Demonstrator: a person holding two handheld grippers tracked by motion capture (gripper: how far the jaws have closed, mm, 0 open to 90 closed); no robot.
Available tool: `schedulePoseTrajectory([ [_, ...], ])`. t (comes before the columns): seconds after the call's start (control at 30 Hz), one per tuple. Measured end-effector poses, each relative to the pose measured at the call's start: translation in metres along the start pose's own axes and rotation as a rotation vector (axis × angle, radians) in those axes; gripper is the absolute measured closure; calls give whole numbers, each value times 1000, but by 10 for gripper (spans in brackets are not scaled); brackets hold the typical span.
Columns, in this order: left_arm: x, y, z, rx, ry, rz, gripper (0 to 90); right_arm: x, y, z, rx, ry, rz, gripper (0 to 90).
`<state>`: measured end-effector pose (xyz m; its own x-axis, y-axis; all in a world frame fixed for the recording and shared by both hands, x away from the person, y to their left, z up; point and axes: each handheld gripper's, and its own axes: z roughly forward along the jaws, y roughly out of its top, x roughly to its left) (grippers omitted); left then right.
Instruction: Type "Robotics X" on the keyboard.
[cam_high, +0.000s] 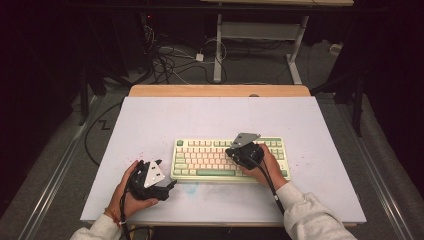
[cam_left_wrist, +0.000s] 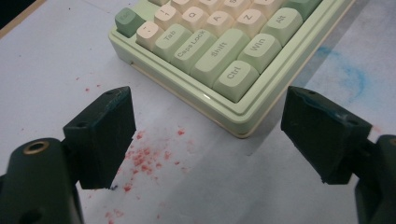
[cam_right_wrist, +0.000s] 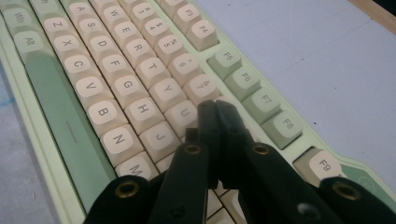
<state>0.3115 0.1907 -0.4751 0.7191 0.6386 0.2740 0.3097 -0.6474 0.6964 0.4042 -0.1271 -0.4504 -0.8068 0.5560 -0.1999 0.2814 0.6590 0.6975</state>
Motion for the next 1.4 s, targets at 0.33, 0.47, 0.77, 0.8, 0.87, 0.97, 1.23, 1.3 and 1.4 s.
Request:
schedulePoseTrajectory([
  [0.33, 0, -1, 1, 11, -8, 6, 171, 5, 2, 4, 43, -9, -29, 900],
  [0.47, 0, 0, 2, 12, -7, 8, 171, 3, 1, 0, 9, 1, -5, 895],
  [0.77, 0, 1, 3, 10, -2, 0, 183, -2, 2, -19, -85, -3, 22, 812],
  [0.8, 0, 1, 3, 10, -2, -2, 184, -2, 2, -21, -96, -3, 24, 797],
  [0.87, 0, 1, 3, 13, -2, 0, 184, -3, 3, -26, -112, -14, 22, 760],
  [0.97, -1, 1, 4, 14, -4, -1, 184, -3, 3, -32, -135, -22, 25, 688],
  [1.23, -1, 1, 4, 17, -3, -1, 184, -2, 2, -41, -169, -47, 32, 460],
  [1.3, -1, 1, 4, 21, -3, 1, 184, -1, 1, -43, -180, -56, 37, 426],
  [1.4, -1, 1, 4, 23, 0, -2, 184, -1, 1, -47, -189, -68, 33, 387],
])
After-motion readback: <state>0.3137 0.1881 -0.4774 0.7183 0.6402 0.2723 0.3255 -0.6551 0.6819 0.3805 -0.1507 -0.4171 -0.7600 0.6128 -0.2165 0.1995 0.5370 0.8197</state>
